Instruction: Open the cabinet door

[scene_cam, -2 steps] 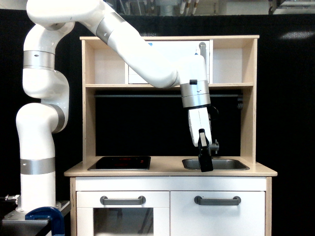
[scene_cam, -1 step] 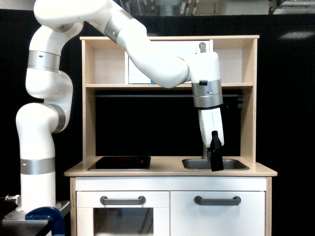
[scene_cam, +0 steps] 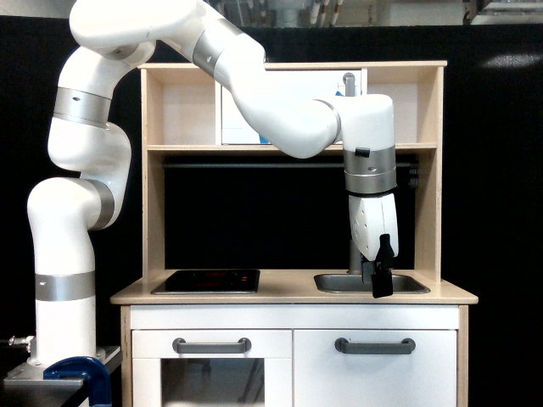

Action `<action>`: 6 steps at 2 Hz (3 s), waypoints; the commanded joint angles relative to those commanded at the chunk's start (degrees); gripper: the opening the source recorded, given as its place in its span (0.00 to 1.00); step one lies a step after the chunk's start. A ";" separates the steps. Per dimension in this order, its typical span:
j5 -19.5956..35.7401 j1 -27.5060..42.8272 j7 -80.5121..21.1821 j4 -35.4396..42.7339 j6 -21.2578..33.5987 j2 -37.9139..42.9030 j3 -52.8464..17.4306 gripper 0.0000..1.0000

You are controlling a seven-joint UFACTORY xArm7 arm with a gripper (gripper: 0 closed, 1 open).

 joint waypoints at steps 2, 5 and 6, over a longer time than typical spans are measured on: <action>8.00 -5.23 -8.29 7.60 11.13 6.90 1.89 1.00; 9.92 -5.82 -6.11 4.93 8.35 6.61 2.47 1.00; 12.37 -5.18 -8.99 1.04 1.76 9.39 4.15 1.00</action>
